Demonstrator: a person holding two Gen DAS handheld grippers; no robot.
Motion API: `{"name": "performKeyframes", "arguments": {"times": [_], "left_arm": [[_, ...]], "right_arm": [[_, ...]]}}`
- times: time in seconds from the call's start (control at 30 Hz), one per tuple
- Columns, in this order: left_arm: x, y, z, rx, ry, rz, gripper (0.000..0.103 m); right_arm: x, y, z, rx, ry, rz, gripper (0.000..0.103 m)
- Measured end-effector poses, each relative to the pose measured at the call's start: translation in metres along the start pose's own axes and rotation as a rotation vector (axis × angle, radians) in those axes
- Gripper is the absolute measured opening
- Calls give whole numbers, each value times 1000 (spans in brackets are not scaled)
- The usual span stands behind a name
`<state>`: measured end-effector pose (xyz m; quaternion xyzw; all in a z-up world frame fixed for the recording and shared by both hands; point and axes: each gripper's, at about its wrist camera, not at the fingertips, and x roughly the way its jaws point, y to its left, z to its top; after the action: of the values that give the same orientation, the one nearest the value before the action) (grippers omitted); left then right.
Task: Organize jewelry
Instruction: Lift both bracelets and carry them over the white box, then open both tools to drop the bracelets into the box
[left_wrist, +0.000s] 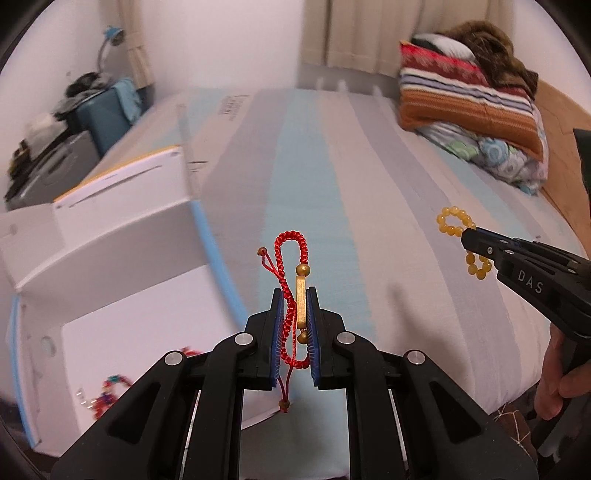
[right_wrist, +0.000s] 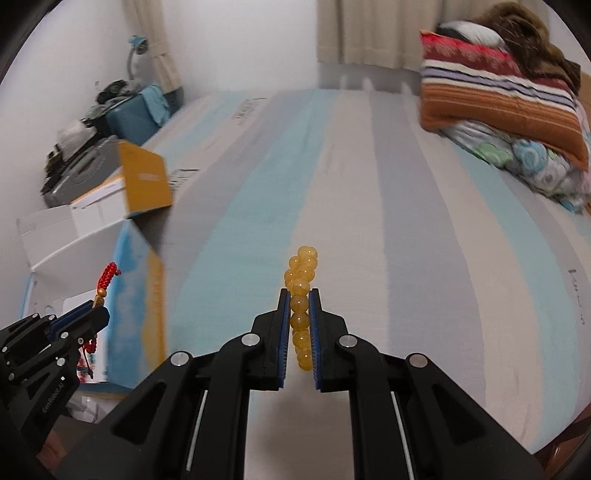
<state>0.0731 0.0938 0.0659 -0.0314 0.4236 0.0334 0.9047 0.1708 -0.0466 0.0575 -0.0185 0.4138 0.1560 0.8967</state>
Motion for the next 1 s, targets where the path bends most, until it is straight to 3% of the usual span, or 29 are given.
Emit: {"name": "performKeyframes", "arguments": {"times": [0.3, 0.57, 0.77, 1.0], "left_arm": [[-42, 81, -16, -83, -31, 96, 11], [-54, 161, -56, -179, -3, 176, 11], [-44, 204, -82, -248, 52, 213, 11], [-22, 227, -96, -293, 111, 200, 11]], "right_arm": [[-20, 87, 5, -86, -41, 70, 9], [-27, 168, -8, -184, -57, 154, 9], [-3, 226, -26, -251, 20, 191, 9], [37, 243, -39, -239, 150, 171, 9]]}}
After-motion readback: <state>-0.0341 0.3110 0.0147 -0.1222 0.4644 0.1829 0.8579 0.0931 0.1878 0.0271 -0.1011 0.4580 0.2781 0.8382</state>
